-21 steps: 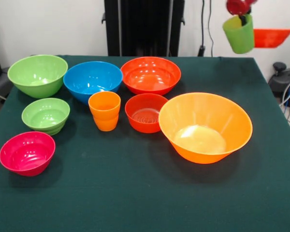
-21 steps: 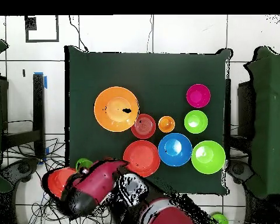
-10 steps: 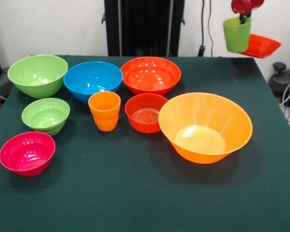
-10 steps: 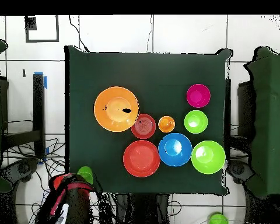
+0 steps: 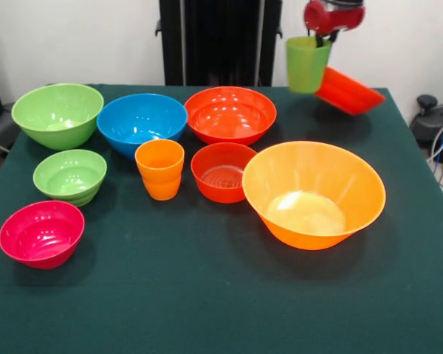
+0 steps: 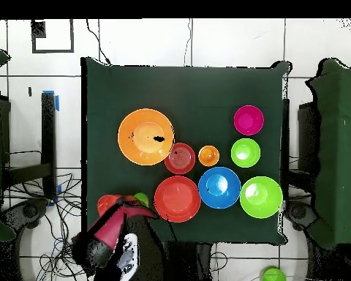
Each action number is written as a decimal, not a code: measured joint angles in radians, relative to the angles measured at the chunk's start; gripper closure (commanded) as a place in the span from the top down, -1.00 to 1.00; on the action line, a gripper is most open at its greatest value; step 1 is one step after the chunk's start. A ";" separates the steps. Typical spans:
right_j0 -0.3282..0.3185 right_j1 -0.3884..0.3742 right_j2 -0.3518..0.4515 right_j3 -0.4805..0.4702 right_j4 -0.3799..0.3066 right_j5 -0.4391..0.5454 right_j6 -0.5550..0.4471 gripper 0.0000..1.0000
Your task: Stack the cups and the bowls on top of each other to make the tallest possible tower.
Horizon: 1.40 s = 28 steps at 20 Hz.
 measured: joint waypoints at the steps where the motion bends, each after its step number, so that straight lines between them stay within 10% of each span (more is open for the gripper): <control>1: -0.032 0.004 0.009 -0.013 0.000 0.025 0.000 -1.00; 10: -0.188 0.095 0.076 -0.072 0.000 0.086 0.000 -1.00; 28: -0.193 0.135 0.173 -0.007 0.045 0.086 0.000 -1.00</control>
